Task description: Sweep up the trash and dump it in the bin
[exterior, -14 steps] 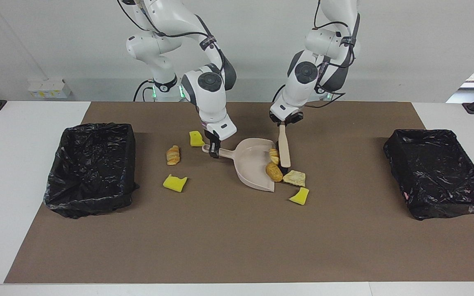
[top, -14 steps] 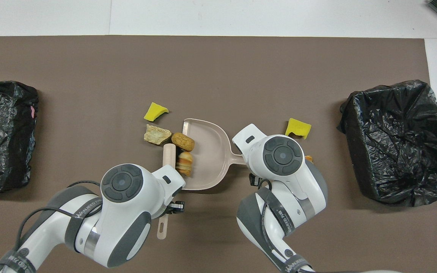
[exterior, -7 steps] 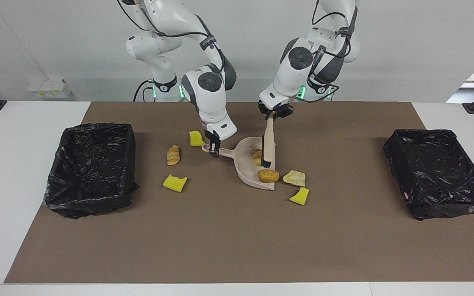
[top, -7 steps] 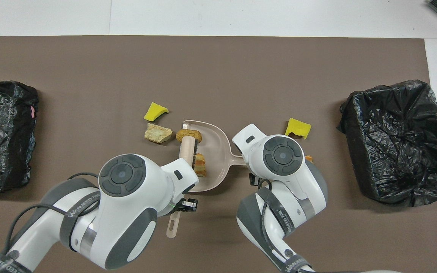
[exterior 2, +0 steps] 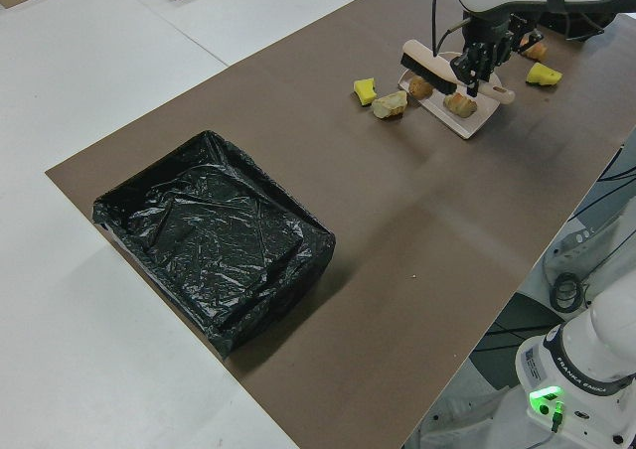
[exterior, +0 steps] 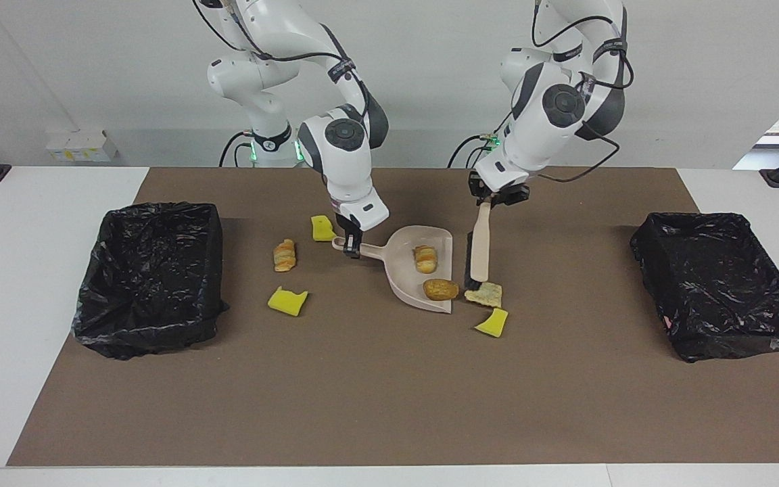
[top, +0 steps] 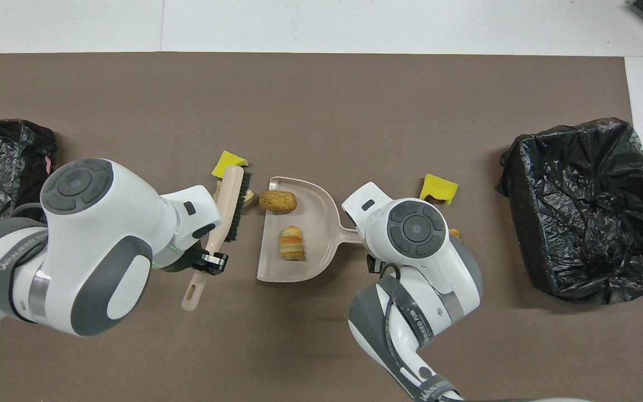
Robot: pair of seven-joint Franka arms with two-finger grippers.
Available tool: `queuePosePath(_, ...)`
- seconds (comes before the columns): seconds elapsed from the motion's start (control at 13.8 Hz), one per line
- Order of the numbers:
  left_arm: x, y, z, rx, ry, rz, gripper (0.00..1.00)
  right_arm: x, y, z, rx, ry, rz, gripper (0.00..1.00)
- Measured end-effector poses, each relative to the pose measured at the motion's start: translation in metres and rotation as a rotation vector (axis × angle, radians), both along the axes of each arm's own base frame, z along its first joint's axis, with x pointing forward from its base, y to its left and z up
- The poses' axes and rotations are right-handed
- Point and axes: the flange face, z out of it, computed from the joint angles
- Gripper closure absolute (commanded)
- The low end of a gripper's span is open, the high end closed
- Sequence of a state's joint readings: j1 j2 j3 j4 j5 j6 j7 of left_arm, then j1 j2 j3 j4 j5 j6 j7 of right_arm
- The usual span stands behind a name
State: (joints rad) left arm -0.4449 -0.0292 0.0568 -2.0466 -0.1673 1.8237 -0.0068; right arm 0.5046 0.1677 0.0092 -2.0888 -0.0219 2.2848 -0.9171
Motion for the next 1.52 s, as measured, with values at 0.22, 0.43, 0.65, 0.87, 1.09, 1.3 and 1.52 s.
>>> queuePosePath(0.22, 0.045, 0.043, -0.017, 0.032, -0.02, -0.04, 1.0, 0.0, 0.0, 0.0, 0.0, 0.0, 0.0, 1.0)
queuePosePath(0.43, 0.086, 0.081, -0.034, 0.057, -0.041, -0.087, 1.0, 0.0, 0.0, 0.0, 0.0, 0.0, 0.0, 1.0)
queuePosePath(0.65, 0.11, 0.099, -0.059, 0.065, -0.079, -0.188, 1.0, 0.0, 0.0, 0.0, 0.0, 0.0, 0.0, 1.0)
queuePosePath(0.87, 0.107, 0.09, -0.078, 0.053, -0.053, -0.277, 1.0, 0.0, 0.0, 0.0, 0.0, 0.0, 0.0, 1.0)
queuePosePath(1.09, 0.076, 0.054, -0.09, 0.044, -0.004, -0.366, 1.0, 0.0, 0.0, 0.0, 0.0, 0.0, 0.0, 1.0)
queuePosePath(1.3, 0.032, 0.009, -0.091, -0.004, 0.038, -0.417, 1.0, 0.0, 0.0, 0.0, 0.0, 0.0, 0.0, 1.0)
queuePosePath(1.52, -0.002, -0.029, -0.087, -0.019, 0.073, -0.389, 1.0, 0.0, 0.0, 0.0, 0.0, 0.0, 0.0, 1.0)
